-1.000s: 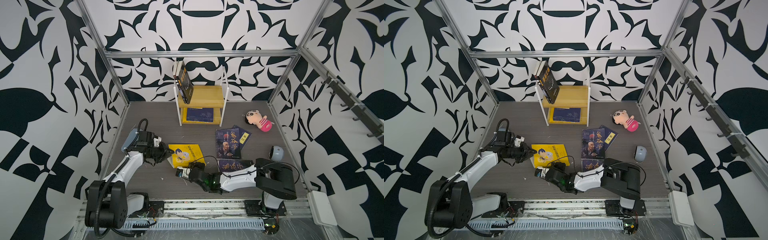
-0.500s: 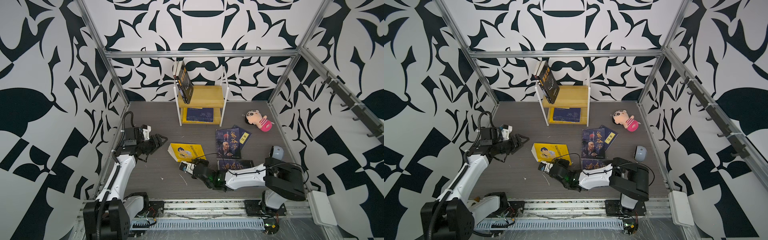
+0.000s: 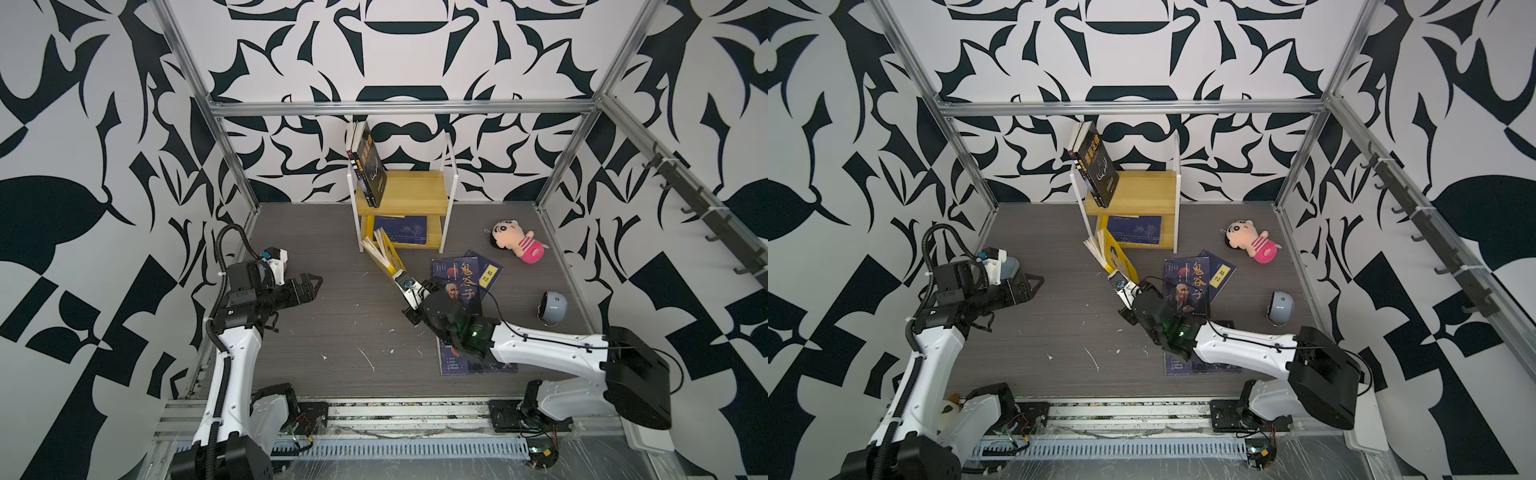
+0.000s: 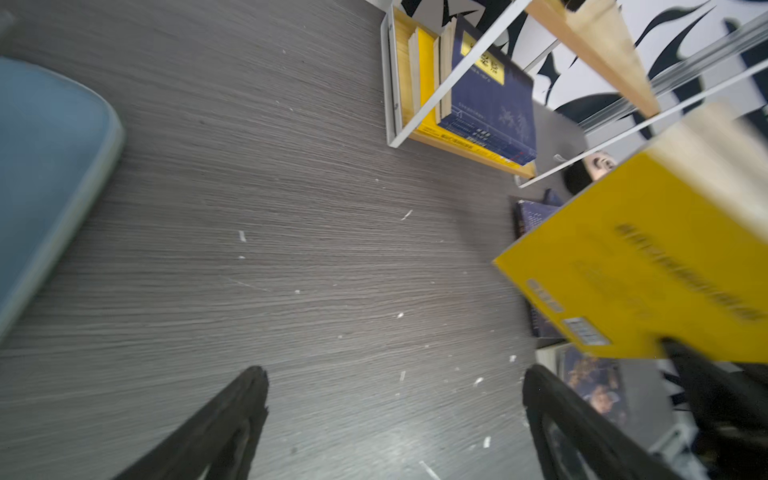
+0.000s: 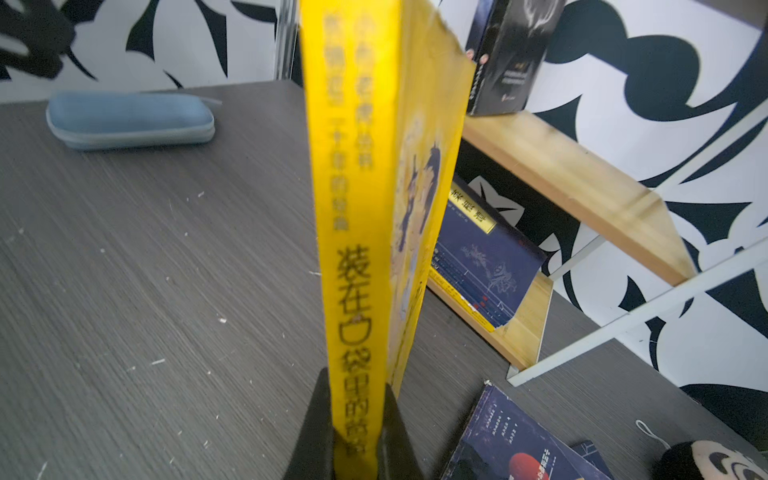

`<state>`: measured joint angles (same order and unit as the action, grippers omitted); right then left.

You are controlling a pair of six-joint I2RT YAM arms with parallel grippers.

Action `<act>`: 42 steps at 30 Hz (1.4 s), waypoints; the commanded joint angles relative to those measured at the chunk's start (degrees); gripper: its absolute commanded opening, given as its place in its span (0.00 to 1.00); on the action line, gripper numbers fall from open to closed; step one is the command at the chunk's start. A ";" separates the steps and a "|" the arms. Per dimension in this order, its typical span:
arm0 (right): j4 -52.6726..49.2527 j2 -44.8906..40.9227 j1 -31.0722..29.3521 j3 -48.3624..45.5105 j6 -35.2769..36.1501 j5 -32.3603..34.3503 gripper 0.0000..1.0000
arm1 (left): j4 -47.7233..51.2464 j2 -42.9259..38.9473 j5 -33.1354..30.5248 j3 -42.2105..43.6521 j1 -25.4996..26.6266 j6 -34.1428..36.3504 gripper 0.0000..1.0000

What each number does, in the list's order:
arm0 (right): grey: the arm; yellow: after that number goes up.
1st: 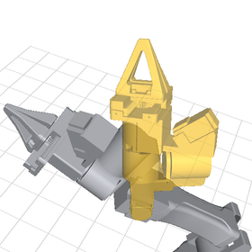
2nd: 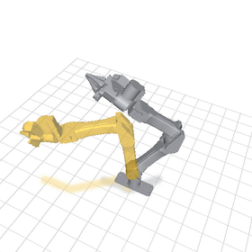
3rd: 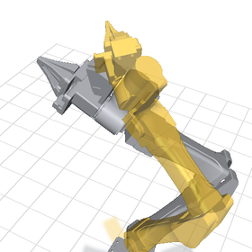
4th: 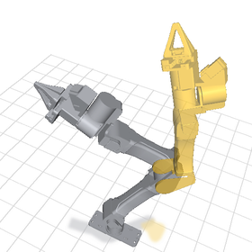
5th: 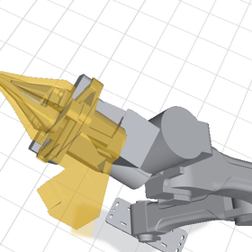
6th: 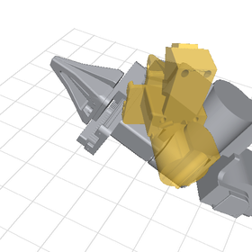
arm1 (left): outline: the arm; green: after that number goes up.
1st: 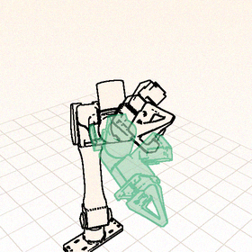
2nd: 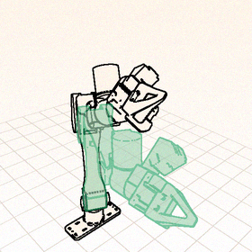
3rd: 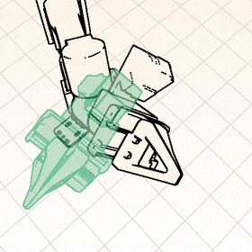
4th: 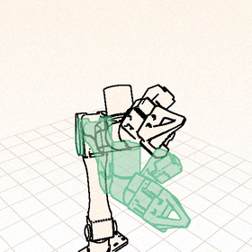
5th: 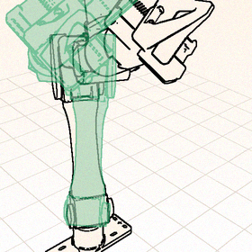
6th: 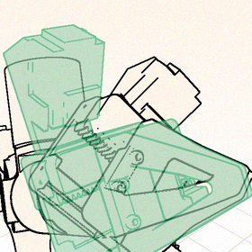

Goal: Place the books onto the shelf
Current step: 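Carry the upright yellow book with the right gripper to the upper shelf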

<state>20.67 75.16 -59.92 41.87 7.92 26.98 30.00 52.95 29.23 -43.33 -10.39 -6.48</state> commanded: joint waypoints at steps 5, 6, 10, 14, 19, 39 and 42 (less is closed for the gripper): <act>6.18 -2.66 2.77 9.71 -8.61 2.45 0.00 | 3.97 -1.47 -2.51 -3.73 0.50 8.43 0.99; 7.00 -2.28 3.33 10.49 -9.50 2.47 0.00 | 3.82 -1.60 -2.41 -4.08 0.86 8.09 0.99; 10.77 -0.84 6.05 13.22 -13.44 3.00 0.00 | 4.81 -2.39 -7.51 -5.29 2.91 10.54 0.99; 12.66 1.43 8.95 17.95 -15.30 3.04 0.00 | 6.02 -3.00 -13.68 -7.38 4.47 13.50 1.00; 15.61 5.90 11.68 24.93 -14.30 7.31 0.00 | 6.56 -3.71 -15.95 -9.11 5.76 13.67 0.99; 15.38 33.12 21.07 52.49 -14.05 3.60 0.00 | 7.01 -5.58 -12.18 -8.33 7.45 13.19 1.00; 13.64 35.12 21.03 54.58 -14.30 2.68 0.00 | 7.18 -5.49 -12.25 -8.27 7.73 13.35 0.99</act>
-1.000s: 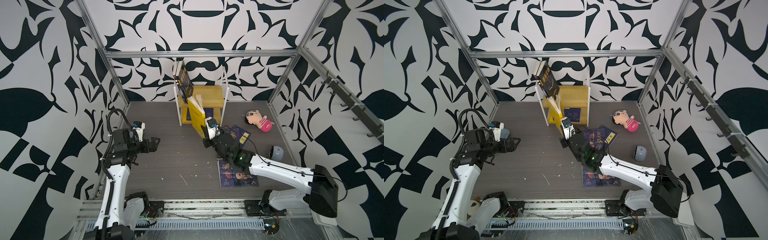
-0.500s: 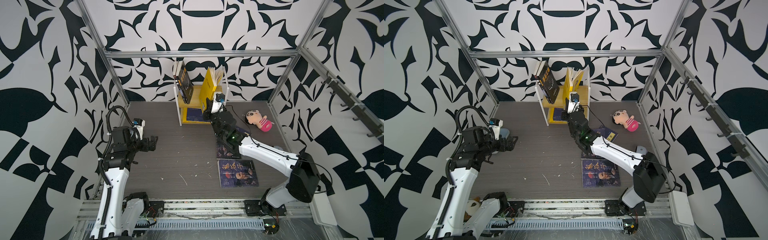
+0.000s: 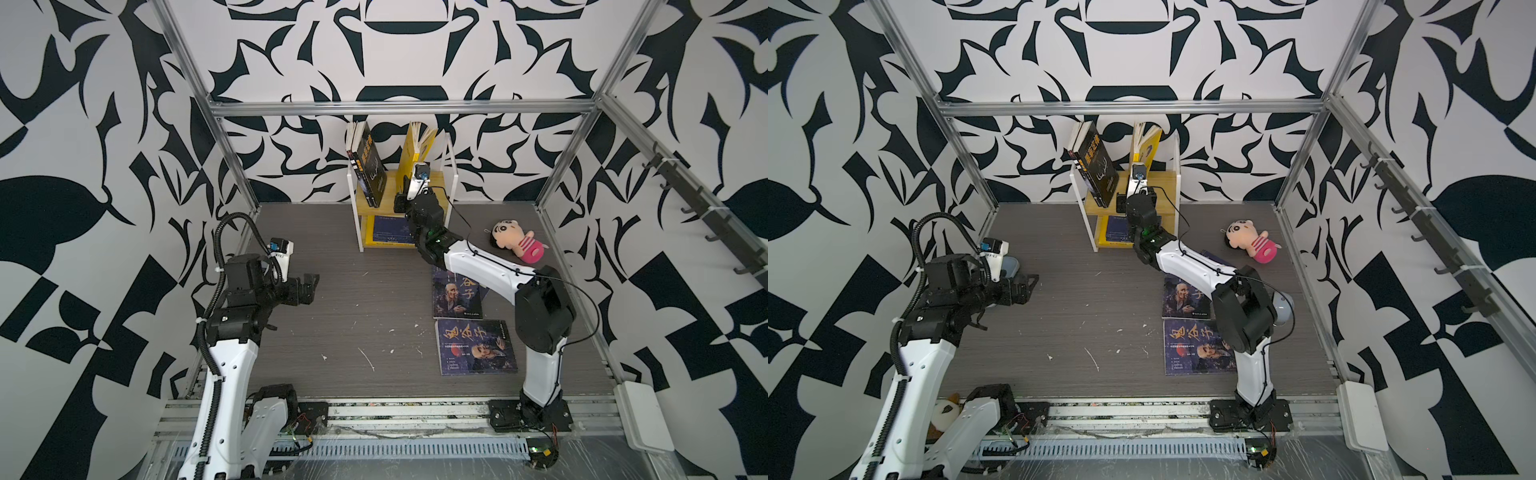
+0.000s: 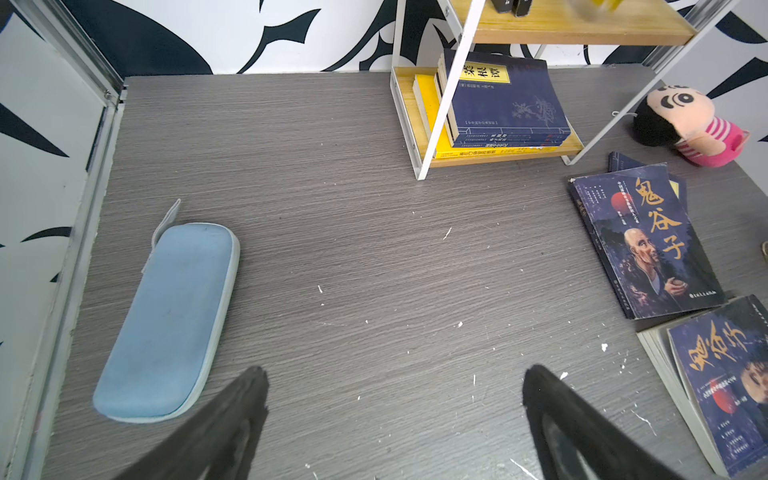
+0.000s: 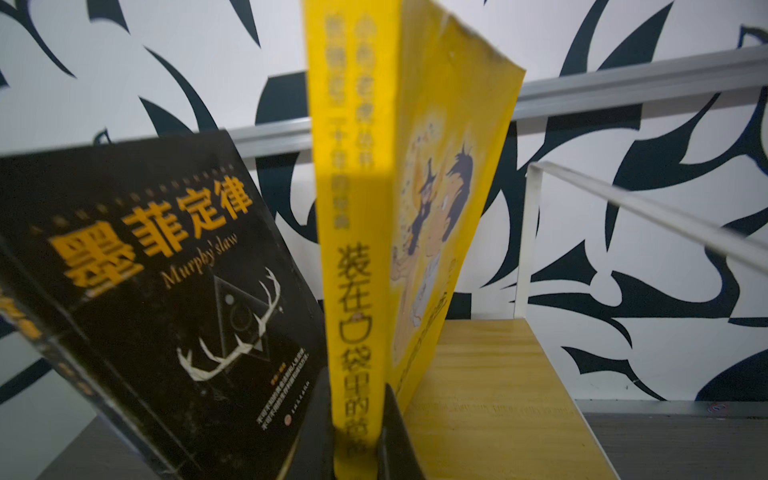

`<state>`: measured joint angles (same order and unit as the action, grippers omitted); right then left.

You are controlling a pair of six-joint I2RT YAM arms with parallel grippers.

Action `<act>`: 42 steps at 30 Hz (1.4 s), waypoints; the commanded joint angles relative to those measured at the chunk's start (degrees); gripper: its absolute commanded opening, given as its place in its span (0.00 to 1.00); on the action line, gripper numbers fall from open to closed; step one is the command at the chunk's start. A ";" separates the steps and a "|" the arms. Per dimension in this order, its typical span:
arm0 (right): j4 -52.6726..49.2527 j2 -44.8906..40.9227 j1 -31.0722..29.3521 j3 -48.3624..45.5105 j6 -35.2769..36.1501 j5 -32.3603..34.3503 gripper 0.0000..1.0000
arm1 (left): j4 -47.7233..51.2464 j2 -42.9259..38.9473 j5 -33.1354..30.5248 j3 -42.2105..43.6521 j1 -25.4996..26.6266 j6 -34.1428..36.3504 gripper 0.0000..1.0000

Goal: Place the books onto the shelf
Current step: 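Carry the upright yellow book with the right gripper to the upper shelf, then lower the yellow book onto the upper shelf beside the black book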

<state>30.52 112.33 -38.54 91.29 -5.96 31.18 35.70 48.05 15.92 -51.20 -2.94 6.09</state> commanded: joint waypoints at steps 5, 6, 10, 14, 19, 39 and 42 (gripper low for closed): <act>0.78 -0.07 -0.35 7.42 -2.19 -3.94 0.00 | 1.54 -0.77 1.44 -0.58 0.46 -0.33 0.99; -0.03 0.31 -0.43 8.05 -2.58 -4.64 0.00 | 1.50 -0.77 1.32 -0.57 0.44 -0.21 1.00; -1.25 0.93 -0.83 8.75 -2.83 -6.74 0.00 | 1.40 -0.94 1.79 -0.42 0.44 -0.43 0.99; -2.20 1.83 -1.01 9.84 -3.10 -7.66 0.00 | 1.50 -0.86 1.49 -0.40 0.30 -0.55 1.00; -3.00 2.83 -1.21 10.77 -3.15 -8.65 0.00 | 1.49 -0.94 2.28 -0.32 0.12 -0.99 1.00; -4.30 6.04 -1.27 14.20 3.10 -13.52 0.00 | 1.72 -1.20 1.62 -0.05 0.19 -0.56 0.99; -4.32 6.72 -1.27 14.40 4.08 -13.69 0.00 | 1.66 -1.22 1.56 -0.04 0.03 -0.72 1.00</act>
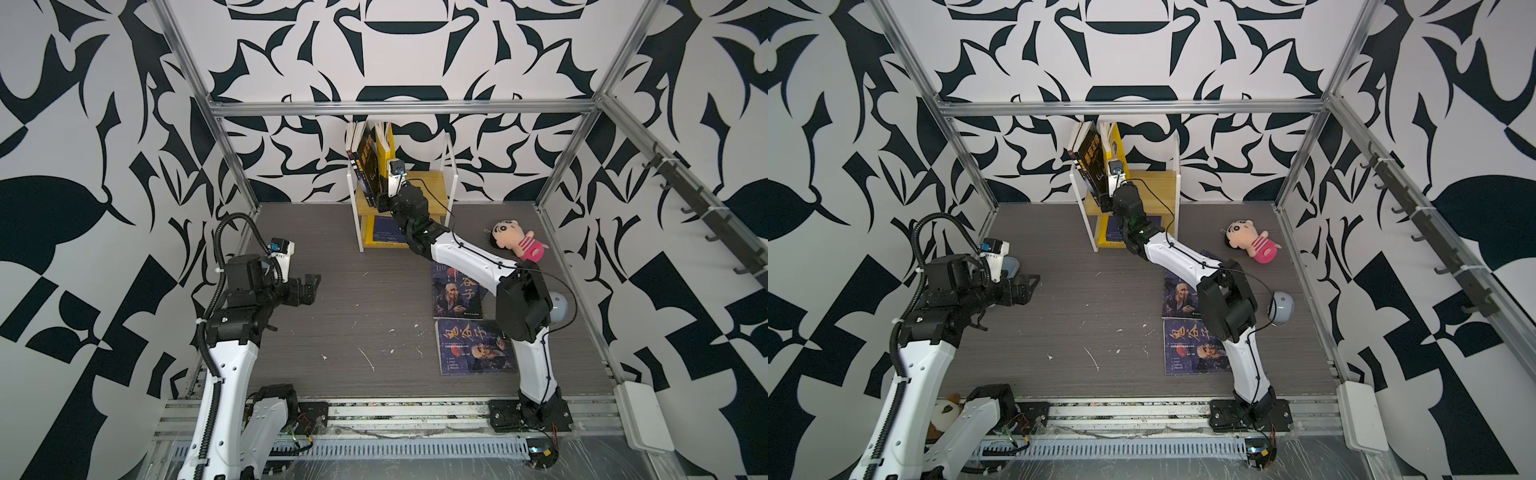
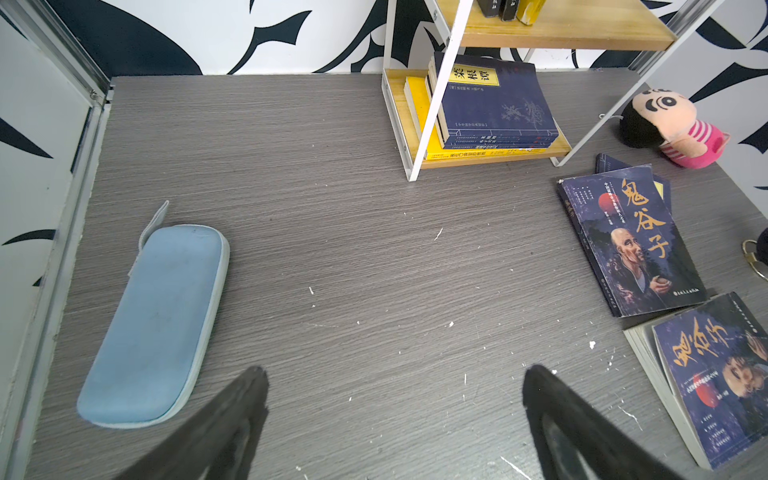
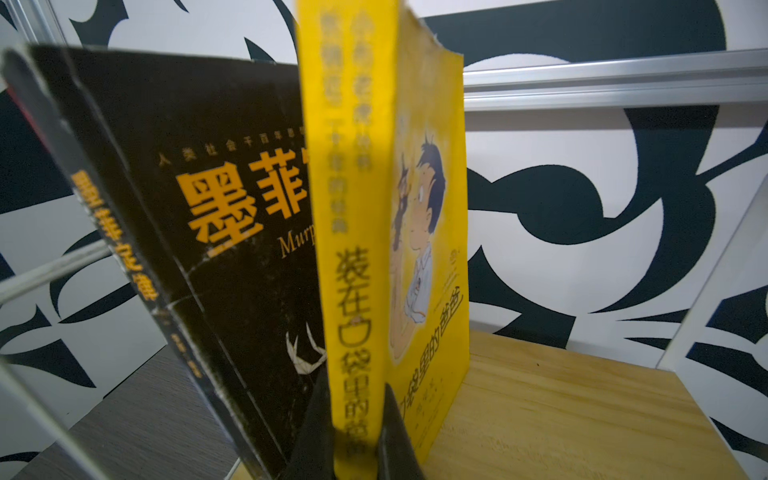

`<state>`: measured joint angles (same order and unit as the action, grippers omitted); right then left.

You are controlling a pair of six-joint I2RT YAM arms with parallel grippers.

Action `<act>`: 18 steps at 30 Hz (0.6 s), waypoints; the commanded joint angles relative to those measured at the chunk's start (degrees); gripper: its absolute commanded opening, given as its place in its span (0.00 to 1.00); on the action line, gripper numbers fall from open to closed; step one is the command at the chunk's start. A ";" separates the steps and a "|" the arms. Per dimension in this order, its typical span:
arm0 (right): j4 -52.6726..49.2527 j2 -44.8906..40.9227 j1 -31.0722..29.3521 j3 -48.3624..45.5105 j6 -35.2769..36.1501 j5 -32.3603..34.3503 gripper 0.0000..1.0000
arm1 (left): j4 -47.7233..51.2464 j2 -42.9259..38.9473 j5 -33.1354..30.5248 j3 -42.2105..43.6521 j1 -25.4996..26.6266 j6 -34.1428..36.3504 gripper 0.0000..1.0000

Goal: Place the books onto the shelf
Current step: 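Lower the yellow book onto the upper shelf beside the black book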

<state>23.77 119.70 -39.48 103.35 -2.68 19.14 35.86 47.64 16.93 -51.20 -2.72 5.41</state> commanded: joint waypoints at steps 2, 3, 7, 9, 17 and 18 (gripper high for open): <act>1.74 -0.18 -0.33 2.97 1.21 -1.72 0.00 | 1.51 -0.70 -0.05 -0.01 -0.23 0.29 1.00; 1.72 -0.17 -0.31 2.93 1.20 -1.95 0.00 | 1.54 -0.70 0.05 -0.04 -0.15 0.24 1.00; 1.99 0.35 -0.25 3.18 1.24 -2.52 0.00 | 1.59 -0.79 0.59 -0.04 -0.27 -0.05 1.00; 1.45 0.69 -0.28 3.77 1.27 -3.42 0.00 | 1.61 -0.63 -0.01 0.05 -0.33 0.34 0.99; -0.90 2.20 -0.24 6.45 2.68 -5.18 0.09 | 1.64 -0.62 0.04 0.05 -0.37 0.21 0.99; -1.11 2.23 -0.25 6.60 2.68 -5.42 0.10 | 1.62 -0.62 0.19 0.05 -0.43 0.17 0.99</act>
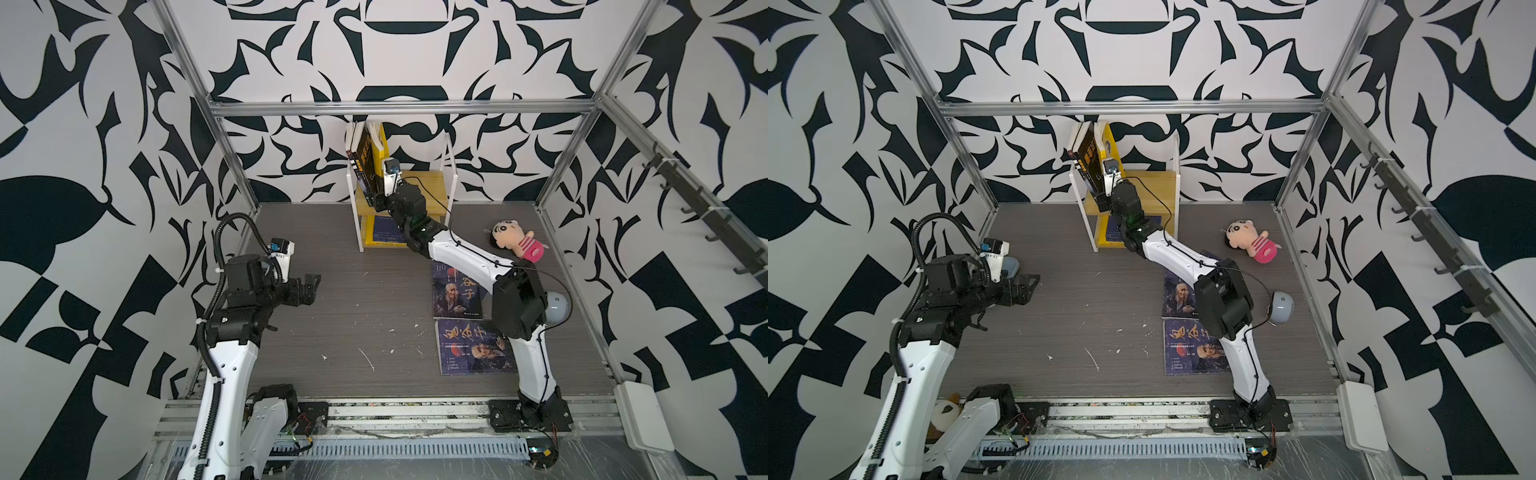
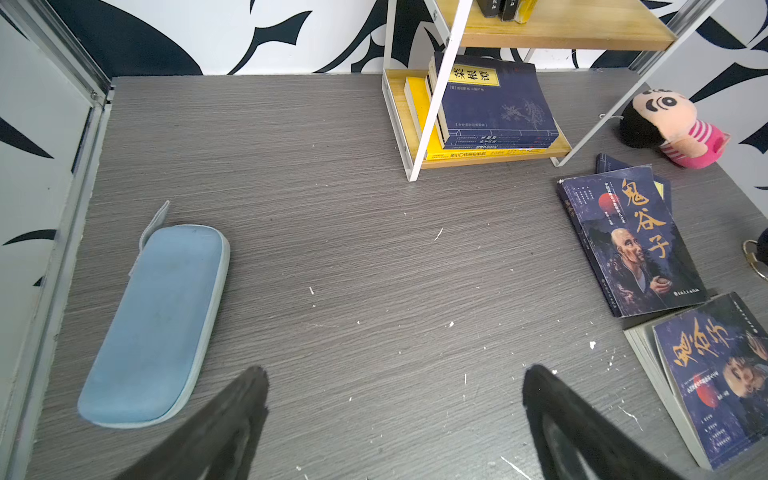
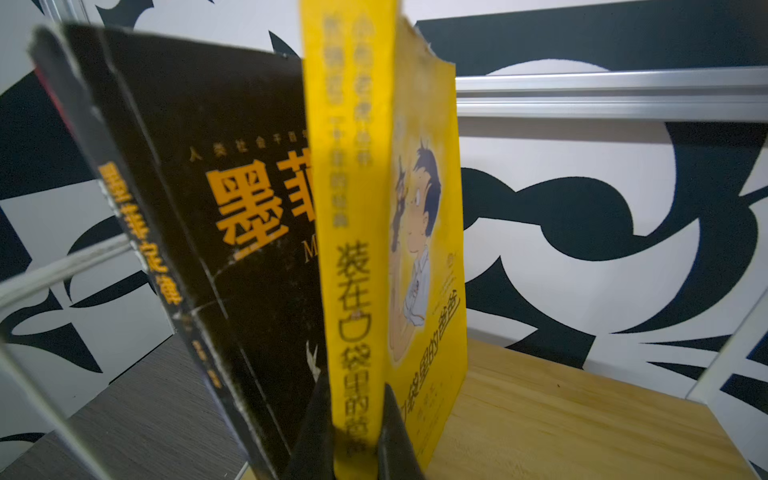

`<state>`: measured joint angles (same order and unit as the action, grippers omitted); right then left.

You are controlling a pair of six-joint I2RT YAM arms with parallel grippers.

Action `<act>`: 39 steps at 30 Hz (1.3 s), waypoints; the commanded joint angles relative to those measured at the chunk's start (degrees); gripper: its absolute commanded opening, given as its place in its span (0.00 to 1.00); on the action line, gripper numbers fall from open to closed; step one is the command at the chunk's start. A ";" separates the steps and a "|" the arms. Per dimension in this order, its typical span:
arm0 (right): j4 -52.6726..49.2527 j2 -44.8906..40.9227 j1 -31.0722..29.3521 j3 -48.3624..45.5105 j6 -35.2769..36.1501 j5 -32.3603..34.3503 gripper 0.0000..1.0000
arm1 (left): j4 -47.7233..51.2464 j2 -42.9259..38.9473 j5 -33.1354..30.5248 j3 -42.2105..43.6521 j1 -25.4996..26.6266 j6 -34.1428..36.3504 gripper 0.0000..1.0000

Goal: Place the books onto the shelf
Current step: 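Lower the yellow book onto the upper shelf beside the black book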

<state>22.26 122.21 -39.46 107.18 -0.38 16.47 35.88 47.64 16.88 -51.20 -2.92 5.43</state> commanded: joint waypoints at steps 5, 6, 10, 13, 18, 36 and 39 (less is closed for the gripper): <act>0.17 -0.35 -0.26 2.87 0.38 -3.39 0.17 | 1.58 -0.62 0.47 -0.04 -0.32 -0.17 0.99; -0.01 -0.55 -0.26 2.91 0.38 -3.67 0.18 | 1.63 -0.53 0.22 -0.05 -0.25 -0.02 0.99; 0.39 -1.45 -0.26 1.86 0.38 -4.62 0.23 | 1.61 -0.53 1.38 0.03 -0.27 -0.51 1.00; -0.33 -1.45 -0.24 2.29 0.92 -4.86 0.26 | 1.61 -0.35 0.63 0.03 -0.36 -0.28 1.00; 0.27 -3.52 -0.26 -0.24 0.73 -7.45 0.30 | 1.57 -0.18 1.48 -0.23 -0.39 -0.81 1.00; 0.88 -16.59 1.57 -18.65 1.09 -2.62 0.19 | 1.42 0.17 1.23 0.25 -0.53 -0.97 0.99; -2.48 -14.88 2.85 -15.35 0.73 0.58 0.09 | 1.12 0.01 2.75 0.73 -0.53 -1.97 1.00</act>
<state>21.17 107.98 -38.02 88.44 0.60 12.62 35.86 47.79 17.72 -51.13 -3.20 4.45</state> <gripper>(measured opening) 0.105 0.994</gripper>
